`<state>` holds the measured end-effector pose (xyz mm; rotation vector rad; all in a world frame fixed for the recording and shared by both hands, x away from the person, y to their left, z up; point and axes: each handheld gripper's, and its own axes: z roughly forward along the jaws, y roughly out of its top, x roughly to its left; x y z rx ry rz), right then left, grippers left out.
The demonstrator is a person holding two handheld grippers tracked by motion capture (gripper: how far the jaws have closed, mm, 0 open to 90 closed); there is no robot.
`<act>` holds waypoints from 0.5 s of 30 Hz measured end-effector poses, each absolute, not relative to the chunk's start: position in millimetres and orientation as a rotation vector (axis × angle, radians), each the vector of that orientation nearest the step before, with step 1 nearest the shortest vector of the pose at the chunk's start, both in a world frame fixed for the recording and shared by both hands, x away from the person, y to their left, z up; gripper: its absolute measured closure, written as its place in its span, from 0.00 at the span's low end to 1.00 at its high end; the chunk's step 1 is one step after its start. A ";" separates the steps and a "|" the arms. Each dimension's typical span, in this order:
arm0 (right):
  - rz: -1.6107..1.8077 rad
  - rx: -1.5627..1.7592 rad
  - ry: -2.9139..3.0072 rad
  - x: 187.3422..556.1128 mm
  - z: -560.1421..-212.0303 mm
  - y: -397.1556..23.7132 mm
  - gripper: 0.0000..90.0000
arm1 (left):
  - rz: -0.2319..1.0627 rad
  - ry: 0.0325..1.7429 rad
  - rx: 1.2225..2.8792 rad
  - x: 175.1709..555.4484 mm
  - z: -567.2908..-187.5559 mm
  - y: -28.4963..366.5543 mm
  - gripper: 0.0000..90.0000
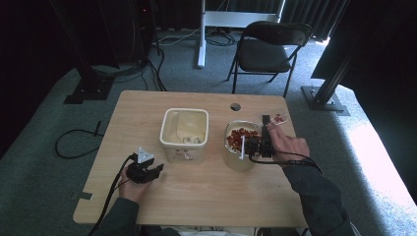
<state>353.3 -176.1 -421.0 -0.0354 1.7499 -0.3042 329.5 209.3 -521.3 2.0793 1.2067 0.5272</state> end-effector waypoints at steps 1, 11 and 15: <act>-0.304 -0.035 1.750 353.3 -421.0 -176.1 0.48 | 0.527 1.207 2.079 329.5 -521.3 209.3 0.59; -0.279 -0.009 1.747 352.1 -421.3 -179.5 0.48 | 0.526 1.210 2.075 329.3 -521.2 209.8 0.59; -0.290 0.000 1.744 351.7 -421.9 -184.1 0.48 | 0.524 1.206 2.078 329.4 -521.6 208.4 0.59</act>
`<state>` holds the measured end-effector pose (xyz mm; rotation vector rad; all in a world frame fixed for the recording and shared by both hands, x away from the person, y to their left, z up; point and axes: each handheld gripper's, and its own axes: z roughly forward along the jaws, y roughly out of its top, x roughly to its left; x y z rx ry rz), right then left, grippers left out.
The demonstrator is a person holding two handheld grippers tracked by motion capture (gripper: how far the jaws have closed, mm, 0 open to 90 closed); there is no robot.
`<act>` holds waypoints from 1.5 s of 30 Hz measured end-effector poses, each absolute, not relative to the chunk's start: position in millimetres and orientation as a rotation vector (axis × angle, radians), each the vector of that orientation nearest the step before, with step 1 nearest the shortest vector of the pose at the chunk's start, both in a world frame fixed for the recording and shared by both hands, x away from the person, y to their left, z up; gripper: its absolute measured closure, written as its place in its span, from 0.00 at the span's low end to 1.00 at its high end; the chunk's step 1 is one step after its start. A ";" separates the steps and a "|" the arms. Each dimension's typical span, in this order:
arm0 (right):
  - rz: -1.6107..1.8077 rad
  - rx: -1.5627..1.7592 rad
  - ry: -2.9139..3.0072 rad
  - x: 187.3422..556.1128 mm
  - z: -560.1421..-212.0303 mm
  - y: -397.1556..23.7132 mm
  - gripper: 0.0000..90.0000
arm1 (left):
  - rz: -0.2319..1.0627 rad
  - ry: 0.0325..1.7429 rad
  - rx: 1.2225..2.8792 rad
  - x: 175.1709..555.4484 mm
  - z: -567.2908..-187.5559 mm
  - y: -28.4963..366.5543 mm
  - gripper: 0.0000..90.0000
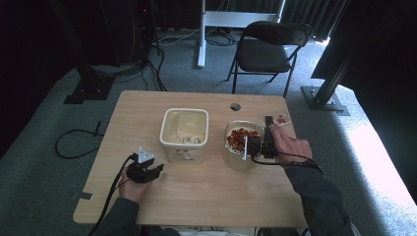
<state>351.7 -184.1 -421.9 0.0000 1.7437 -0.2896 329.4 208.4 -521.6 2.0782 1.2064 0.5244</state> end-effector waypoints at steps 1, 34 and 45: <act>-0.292 -0.002 1.741 351.4 -422.5 -184.5 0.48 | 0.525 1.205 2.079 329.1 -521.5 208.3 0.59; 0.971 0.894 1.972 353.2 -367.9 -263.0 0.48 | 0.520 1.201 2.085 329.4 -522.3 206.3 0.59; 1.230 0.824 2.080 350.3 -352.5 -232.4 0.48 | 0.521 1.199 2.090 329.3 -522.0 206.3 0.59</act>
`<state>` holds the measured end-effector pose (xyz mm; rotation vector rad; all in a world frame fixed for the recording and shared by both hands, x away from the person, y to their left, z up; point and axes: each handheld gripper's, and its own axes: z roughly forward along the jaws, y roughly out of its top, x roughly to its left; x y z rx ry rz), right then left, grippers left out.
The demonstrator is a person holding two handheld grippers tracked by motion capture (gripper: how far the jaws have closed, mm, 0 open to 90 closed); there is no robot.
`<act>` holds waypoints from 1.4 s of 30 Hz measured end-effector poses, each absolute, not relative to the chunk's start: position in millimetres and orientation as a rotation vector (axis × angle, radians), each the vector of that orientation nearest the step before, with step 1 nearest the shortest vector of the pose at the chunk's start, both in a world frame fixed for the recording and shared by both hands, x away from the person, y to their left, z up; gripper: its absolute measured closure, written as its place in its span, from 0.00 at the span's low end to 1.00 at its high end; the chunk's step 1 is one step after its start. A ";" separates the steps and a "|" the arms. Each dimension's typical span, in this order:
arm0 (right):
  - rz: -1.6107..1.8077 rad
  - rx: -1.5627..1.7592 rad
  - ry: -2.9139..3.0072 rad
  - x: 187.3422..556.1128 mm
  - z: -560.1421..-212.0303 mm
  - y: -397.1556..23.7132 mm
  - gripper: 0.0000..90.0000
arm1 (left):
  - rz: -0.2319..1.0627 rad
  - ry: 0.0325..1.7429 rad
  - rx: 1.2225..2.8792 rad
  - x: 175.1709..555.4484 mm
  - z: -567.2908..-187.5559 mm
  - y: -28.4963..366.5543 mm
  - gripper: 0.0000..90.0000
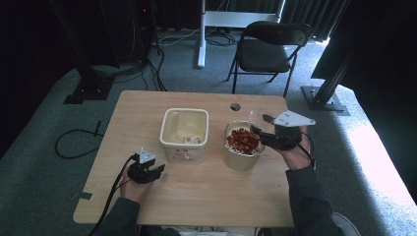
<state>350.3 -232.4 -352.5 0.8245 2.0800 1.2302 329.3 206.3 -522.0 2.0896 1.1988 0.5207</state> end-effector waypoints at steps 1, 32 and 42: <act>1.240 0.816 2.086 351.0 -351.7 -228.7 0.48 | 0.520 1.199 2.089 329.2 -521.8 206.7 0.59; 1.465 0.748 2.279 410.3 -360.0 -78.4 0.44 | 0.526 1.202 2.078 329.0 -520.5 210.2 0.59; 1.441 0.835 2.398 427.0 -376.5 -57.0 0.14 | 0.528 1.202 2.077 328.5 -519.9 211.9 0.59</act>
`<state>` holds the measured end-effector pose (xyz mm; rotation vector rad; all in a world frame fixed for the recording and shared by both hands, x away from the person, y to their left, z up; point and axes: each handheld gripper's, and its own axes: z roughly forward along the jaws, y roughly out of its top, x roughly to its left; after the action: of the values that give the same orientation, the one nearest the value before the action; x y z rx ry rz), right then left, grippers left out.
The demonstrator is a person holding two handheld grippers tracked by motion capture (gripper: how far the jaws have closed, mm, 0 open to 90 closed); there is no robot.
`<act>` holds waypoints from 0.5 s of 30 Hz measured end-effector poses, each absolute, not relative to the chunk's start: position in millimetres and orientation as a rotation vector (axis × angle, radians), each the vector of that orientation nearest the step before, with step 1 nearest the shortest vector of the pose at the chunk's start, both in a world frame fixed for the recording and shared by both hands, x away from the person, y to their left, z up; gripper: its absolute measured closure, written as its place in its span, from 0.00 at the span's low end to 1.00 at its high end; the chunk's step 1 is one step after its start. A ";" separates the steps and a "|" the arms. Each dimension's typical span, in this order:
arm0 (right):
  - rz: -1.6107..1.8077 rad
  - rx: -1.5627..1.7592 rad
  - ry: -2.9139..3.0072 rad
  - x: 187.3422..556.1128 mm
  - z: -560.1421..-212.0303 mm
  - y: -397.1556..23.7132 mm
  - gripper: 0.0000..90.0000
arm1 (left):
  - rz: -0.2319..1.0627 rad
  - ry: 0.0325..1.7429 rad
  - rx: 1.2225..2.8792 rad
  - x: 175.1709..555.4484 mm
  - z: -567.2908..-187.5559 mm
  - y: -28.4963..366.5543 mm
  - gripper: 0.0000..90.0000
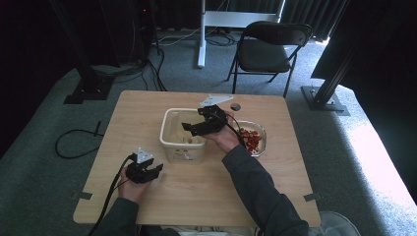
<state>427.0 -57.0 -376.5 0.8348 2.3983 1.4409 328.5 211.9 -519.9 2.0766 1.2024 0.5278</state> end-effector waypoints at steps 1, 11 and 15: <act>1.441 0.831 2.392 425.9 -375.8 -57.5 0.14 | 0.527 1.204 2.074 328.6 -520.1 211.9 0.59; 1.467 0.804 2.337 414.1 -362.1 -76.1 0.16 | 0.527 1.205 2.078 328.6 -520.0 211.7 0.59; 1.428 0.784 2.291 403.7 -356.4 -88.1 0.17 | 0.530 1.203 2.076 328.6 -520.0 211.6 0.59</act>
<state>403.7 -88.1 -356.4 0.7838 2.2914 1.4283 328.6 211.6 -520.0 2.0757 1.2034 0.5295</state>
